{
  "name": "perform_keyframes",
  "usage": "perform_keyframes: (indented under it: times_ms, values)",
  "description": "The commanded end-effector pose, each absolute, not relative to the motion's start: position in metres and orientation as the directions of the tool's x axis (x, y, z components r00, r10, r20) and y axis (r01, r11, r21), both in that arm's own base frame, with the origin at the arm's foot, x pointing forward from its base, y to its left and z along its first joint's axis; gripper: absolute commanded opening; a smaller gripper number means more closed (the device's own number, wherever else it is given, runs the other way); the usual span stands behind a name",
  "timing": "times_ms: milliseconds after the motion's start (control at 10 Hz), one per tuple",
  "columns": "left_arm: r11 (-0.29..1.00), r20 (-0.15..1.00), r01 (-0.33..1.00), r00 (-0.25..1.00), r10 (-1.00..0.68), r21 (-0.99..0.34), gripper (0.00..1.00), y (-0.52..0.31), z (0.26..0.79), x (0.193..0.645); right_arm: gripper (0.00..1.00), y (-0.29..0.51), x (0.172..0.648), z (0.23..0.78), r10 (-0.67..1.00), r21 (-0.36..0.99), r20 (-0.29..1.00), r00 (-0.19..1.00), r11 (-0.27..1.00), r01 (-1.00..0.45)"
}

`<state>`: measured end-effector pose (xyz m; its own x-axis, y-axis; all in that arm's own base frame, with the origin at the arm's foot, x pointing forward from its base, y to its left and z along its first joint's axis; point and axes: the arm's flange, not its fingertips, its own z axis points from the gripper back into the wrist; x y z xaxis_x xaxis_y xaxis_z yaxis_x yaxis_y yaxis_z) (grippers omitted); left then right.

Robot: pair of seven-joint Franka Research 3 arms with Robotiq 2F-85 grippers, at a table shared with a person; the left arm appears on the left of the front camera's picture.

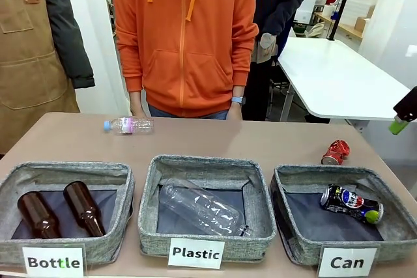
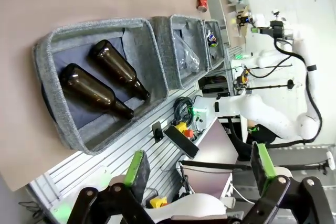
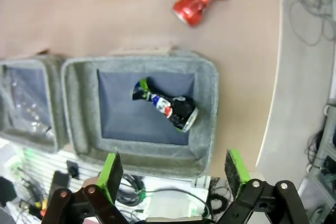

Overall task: Sort the can waste into the basket.
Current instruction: Pick up the can waste from the table and place it in the right Fabric basket.

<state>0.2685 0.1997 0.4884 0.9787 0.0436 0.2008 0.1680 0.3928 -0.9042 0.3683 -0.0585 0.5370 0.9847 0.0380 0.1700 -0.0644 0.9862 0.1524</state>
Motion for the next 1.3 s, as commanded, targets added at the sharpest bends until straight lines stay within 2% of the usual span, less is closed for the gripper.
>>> perform_keyframes:
  times_ms: [0, 100, 200, 300, 700, 800, 1200]
  values:
    - [0.39, 0.212, 0.183, 0.977, 0.032, -0.902, 1.0, 0.201, 0.489, 0.267, 1.0, -0.054, 0.372, 0.534, 0.031, 0.145, 0.167, 0.985, 0.988, -0.056]
    - [0.39, 0.212, 0.183, 0.977, 0.032, -0.902, 1.0, 0.201, 0.489, 0.267, 1.0, -0.045, 0.373, 0.534, -0.023, 0.084, 0.07, 0.997, 0.996, 0.017]
    - [0.39, 0.212, 0.183, 0.977, 0.032, -0.902, 1.0, 0.201, 0.489, 0.267, 1.0, -0.038, 0.402, 0.53, -0.059, 0.071, -0.027, 0.998, 0.996, 0.061]
    - [0.39, 0.212, 0.183, 0.977, 0.032, -0.902, 1.0, 0.201, 0.489, 0.267, 1.0, -0.041, 0.438, 0.523, -0.053, 0.064, -0.03, 0.998, 0.996, 0.055]
    - [0.39, 0.212, 0.183, 0.977, 0.032, -0.902, 1.0, 0.201, 0.489, 0.267, 1.0, -0.041, 0.543, 0.469, -0.219, 0.058, -0.05, 0.974, 0.973, 0.222]
    - [0.39, 0.212, 0.183, 0.977, 0.032, -0.902, 1.0, 0.201, 0.489, 0.267, 1.0, -0.042, 0.555, 0.45, -0.25, 0.094, -0.094, 0.964, 0.961, 0.258]
    - [0.39, 0.212, 0.183, 0.977, 0.032, -0.902, 1.0, 0.201, 0.489, 0.267, 1.0, -0.052, 0.571, 0.407, -0.301, 0.069, -0.032, 0.953, 0.951, 0.302]
